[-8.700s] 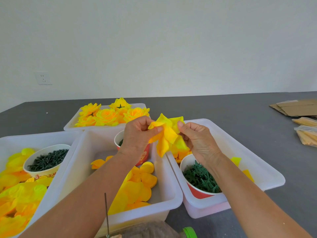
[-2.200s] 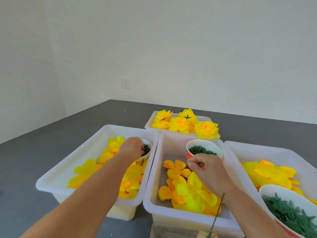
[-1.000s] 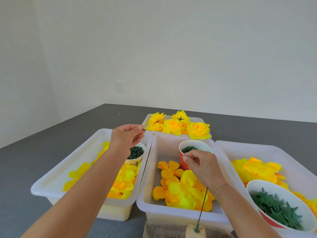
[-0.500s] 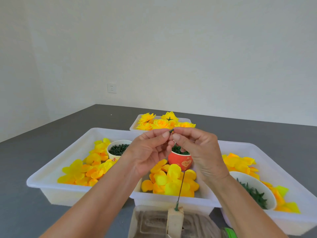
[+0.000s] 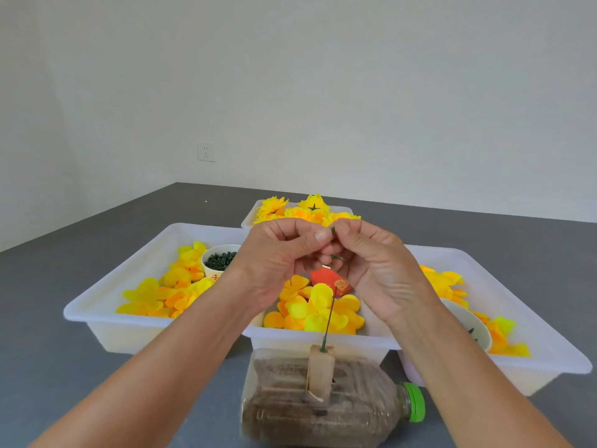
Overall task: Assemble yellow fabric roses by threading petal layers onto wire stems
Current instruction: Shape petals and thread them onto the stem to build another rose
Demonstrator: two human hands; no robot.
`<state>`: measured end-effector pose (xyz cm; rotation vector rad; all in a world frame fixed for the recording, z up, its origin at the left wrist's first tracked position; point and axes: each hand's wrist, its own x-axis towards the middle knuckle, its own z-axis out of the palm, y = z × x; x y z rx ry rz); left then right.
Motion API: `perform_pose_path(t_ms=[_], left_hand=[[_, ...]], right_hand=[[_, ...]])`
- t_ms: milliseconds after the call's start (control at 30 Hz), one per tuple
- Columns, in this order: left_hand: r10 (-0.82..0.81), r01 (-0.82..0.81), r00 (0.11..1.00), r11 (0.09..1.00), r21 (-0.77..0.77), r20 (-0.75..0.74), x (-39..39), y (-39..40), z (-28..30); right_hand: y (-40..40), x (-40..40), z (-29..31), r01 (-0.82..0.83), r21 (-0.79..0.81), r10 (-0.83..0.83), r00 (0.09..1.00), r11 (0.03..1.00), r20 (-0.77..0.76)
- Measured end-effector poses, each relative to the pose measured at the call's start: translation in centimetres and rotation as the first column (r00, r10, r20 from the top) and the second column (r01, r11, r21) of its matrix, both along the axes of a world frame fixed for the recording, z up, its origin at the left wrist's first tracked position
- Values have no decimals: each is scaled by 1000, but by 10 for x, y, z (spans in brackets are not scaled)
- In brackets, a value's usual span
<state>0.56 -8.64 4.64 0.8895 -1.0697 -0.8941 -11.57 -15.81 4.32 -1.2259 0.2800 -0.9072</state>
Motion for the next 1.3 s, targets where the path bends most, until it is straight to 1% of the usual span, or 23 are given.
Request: perform_pose_path(t_ms=[133,200,267,367,467,533,633,767,1033,1300], left_hand=[[150,-148,981,989,-20,126,-3,8,-12],[182,-184,966,983,-9,182,-7,15,-22],[166,-169,968,986,2,188,-12,21,-29],[115,-112,981,993,-31,157,-18,26,-36],[168,-162,961,986,-45,219,-20,25,-39],[183,-177,954,983,-49,235,-22,22,-40],[184,-178,956,983,-44,229,-24,20,-40],[192,-186,956,981,-48,224,-24,20,-41],[198,-195,953,980,-35,229,-25,21,-40],[181,-182,972,983,-10,152,-24,22,-41]], right_hand=[[3,-15,-4,85,-7,-85,996,996,-25],[5,-23,-10,117,-37,-119,991,992,-54],[7,-28,-16,139,-65,-144,987,988,-68],[10,-33,-22,169,-74,-173,983,983,-62],[14,-37,-25,172,-92,-178,982,981,-63],[17,-37,-25,179,-121,-188,980,976,-71],[20,-35,-26,221,-163,-239,965,962,-107],[21,-33,-28,245,-173,-268,955,954,-126],[23,-29,-31,232,-174,-260,953,957,-158],[22,-29,-31,219,-163,-246,954,962,-169]])
